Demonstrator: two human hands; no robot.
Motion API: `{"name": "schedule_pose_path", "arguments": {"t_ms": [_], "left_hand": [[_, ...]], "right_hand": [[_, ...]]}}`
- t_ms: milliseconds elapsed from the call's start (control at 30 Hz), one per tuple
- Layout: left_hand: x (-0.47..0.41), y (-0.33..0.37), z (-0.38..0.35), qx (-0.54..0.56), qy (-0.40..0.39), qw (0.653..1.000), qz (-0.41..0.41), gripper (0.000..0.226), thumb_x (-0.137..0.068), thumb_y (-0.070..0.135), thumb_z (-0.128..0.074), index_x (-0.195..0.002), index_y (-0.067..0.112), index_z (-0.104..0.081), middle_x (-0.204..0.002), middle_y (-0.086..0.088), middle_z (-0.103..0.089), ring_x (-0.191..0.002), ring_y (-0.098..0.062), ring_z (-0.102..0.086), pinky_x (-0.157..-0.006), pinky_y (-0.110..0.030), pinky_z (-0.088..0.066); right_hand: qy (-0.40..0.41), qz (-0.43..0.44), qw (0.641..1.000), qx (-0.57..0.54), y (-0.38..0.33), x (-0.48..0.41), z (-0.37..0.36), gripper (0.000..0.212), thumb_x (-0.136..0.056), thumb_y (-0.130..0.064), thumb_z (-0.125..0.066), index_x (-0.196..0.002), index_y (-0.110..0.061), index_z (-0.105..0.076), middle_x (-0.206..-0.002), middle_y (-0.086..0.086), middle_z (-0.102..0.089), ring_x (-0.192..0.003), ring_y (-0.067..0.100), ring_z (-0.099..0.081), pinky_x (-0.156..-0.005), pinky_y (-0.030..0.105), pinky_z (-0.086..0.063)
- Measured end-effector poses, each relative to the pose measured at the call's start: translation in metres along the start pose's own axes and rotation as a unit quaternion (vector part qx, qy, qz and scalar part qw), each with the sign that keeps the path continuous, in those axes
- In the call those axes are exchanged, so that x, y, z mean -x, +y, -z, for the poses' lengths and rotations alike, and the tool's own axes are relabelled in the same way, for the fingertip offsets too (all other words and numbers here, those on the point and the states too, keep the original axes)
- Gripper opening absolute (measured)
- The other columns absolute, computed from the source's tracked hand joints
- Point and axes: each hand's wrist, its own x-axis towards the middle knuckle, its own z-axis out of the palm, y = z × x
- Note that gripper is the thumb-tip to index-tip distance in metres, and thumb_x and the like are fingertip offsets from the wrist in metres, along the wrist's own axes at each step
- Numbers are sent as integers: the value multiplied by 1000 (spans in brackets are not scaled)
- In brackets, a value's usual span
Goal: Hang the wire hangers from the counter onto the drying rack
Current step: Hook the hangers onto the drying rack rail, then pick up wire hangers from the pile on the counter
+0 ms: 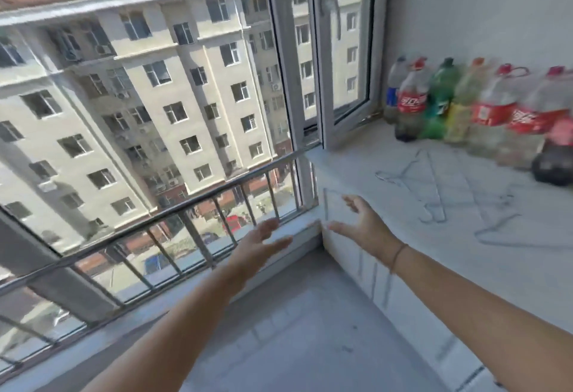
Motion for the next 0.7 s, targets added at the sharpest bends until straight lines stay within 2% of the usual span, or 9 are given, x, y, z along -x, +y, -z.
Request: {"name": "schedule_pose_path", "arguments": {"t_ms": [100,200,233,300,367,500,700], "left_hand": [[-29,7,-64,-14,-41,999,-4,63,-80,35,-72,-135,17,-47,-133,5,-50,-125,-9,-44,-98,-24,-35],[-56,18,-122,12,-75,997,-6,47,-85,22,-66,-129,17,-50,-124,8,-56,-109,5,-54,-82,-8,-41],[-65,20,-139,12,-86,996,-8,51,-84,26,-68,-131,18,-50,-128,7,-55,-110,4,-54,-85,-8,-42],[-82,25,-171,-3,-101,995,-5,62,-81,35,-69,-136,20,-47,-137,7,-50,-124,-6,-46,-102,-24,-39],[-100,30,-200,-1,-111,994,-1,62,-81,36,-69,-137,21,-46,-137,7,-49,-127,-8,-43,-104,-32,-38],[-128,38,-249,11,-131,991,6,59,-84,33,-67,-137,17,-46,-136,4,-49,-127,-9,-43,-96,-28,-38],[-182,31,-287,-15,-159,987,24,57,-85,32,-66,-136,16,-46,-136,3,-50,-129,-13,-43,-102,-29,-36]], "right_hand": [[39,-29,998,34,38,-4,57,71,-77,-28,-73,-137,-10,-38,-142,8,-40,-133,19,-35,-107,28,-29],[77,-64,994,46,76,-6,114,71,-77,-28,-74,-136,-11,-39,-141,7,-40,-133,20,-36,-109,33,-30],[90,-73,992,48,88,-6,132,71,-76,-28,-74,-135,-11,-39,-140,7,-41,-133,20,-37,-109,33,-31],[118,-97,987,53,112,-5,167,71,-75,-30,-75,-134,-12,-41,-138,7,-43,-131,21,-38,-108,33,-33],[144,-127,979,62,134,-3,200,71,-74,-34,-74,-134,-13,-42,-137,7,-44,-130,21,-39,-106,33,-34],[182,-165,967,63,167,1,248,68,-74,-29,-75,-132,-11,-43,-135,9,-45,-129,21,-41,-102,30,-35],[199,-222,954,28,205,-12,273,69,-74,-25,-76,-133,-10,-43,-134,10,-47,-114,15,-47,-90,21,-35]]}}
